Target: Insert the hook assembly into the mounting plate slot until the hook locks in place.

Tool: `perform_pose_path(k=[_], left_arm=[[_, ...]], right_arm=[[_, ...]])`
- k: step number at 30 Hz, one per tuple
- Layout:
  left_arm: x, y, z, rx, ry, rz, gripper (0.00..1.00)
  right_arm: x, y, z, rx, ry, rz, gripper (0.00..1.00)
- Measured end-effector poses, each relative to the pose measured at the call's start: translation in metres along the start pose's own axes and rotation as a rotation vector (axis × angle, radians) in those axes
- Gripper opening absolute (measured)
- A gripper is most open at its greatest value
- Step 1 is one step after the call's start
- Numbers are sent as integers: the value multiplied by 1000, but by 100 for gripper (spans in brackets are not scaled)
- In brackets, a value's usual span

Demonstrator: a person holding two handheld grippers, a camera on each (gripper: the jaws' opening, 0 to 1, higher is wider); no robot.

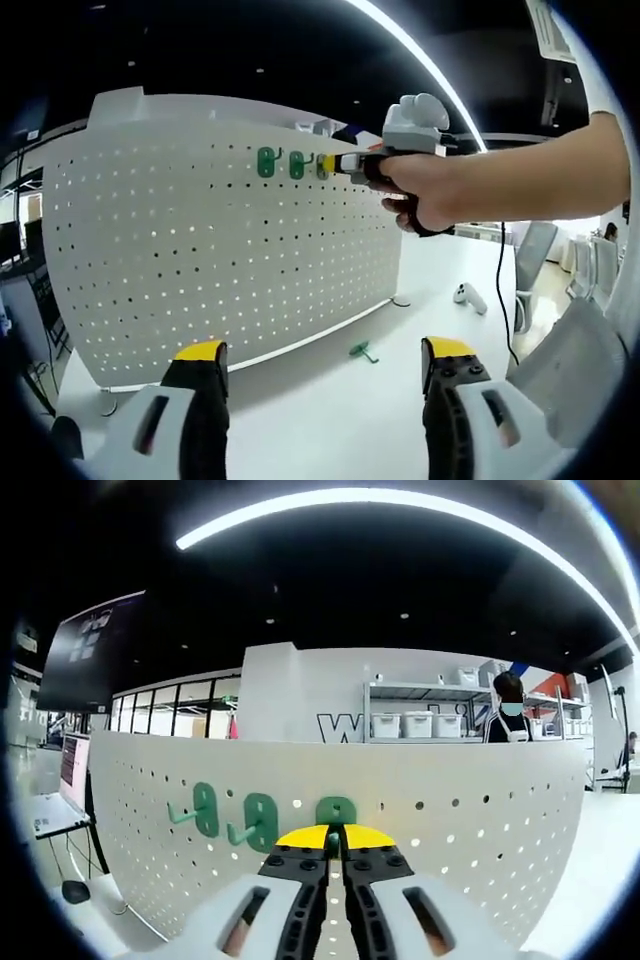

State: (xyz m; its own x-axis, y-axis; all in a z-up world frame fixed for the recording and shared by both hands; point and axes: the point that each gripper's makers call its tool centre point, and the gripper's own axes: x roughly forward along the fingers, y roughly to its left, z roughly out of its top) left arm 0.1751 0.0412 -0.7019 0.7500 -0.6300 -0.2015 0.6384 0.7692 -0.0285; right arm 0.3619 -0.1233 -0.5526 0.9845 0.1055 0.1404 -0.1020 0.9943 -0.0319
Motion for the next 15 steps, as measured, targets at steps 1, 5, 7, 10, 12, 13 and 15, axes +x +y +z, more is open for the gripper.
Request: perform_pose_path(k=[1, 5, 7, 10, 12, 13, 15], left_arm=[[0, 0, 0, 0, -1, -1, 81], [-1, -1, -3, 6, 7, -3, 81], [-2, 1, -4, 2, 7, 2, 81], [-4, 3, -4, 2, 5, 9, 81], [-5, 3, -3, 5, 3, 13, 81], [-5, 3, -3, 5, 6, 11, 81], [-5, 2, -4, 6, 8, 12, 81]], right_arm=[[0, 0, 0, -1, 1, 1, 2], [0, 0, 0, 8, 3, 0, 2], [-1, 0, 0, -1, 3, 10, 2], [-2, -1, 1, 25, -7, 37, 3], [-2, -2, 0, 32, -8, 52, 4], [-2, 0, 0, 28, -8, 64, 5], [-3, 1, -1, 28, -10, 79, 6]])
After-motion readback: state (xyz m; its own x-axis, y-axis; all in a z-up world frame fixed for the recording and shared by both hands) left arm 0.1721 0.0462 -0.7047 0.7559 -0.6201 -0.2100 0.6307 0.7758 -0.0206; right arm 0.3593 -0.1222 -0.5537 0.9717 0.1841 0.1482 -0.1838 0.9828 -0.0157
